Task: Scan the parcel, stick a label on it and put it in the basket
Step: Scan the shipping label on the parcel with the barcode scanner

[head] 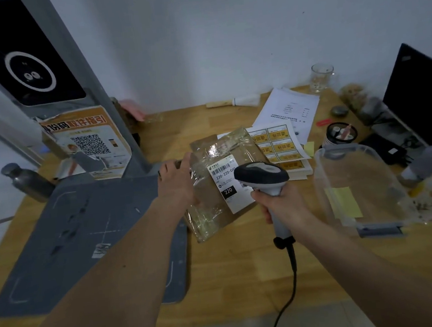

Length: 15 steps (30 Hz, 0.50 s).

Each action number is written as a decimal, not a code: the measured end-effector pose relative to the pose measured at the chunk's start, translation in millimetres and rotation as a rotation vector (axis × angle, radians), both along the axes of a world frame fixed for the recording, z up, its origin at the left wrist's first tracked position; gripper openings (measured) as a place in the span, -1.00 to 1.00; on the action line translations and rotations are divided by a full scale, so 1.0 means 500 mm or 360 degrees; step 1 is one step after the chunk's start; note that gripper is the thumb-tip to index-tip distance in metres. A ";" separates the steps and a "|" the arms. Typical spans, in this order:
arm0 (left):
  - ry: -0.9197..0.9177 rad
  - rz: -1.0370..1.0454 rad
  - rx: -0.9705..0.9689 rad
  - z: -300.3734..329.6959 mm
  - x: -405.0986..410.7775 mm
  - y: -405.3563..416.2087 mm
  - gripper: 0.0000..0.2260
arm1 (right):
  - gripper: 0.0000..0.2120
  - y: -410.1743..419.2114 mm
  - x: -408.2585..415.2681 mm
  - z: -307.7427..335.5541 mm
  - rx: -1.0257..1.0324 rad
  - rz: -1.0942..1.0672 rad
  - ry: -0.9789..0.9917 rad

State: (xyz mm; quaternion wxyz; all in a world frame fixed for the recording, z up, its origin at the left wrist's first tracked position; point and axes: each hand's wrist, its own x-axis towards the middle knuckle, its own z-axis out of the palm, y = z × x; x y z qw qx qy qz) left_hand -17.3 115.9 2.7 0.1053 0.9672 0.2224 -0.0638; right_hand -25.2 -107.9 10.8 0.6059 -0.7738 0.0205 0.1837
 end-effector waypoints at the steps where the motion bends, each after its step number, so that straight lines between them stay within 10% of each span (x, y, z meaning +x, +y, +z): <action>1: 0.0004 0.0004 0.0001 0.001 0.001 0.001 0.16 | -0.73 0.002 0.000 0.002 -0.0020 0.0007 0.0000; 15: 0.0038 0.0019 -0.0019 0.006 0.003 0.001 0.18 | -0.75 -0.014 -0.004 0.020 -0.0046 0.0076 -0.0050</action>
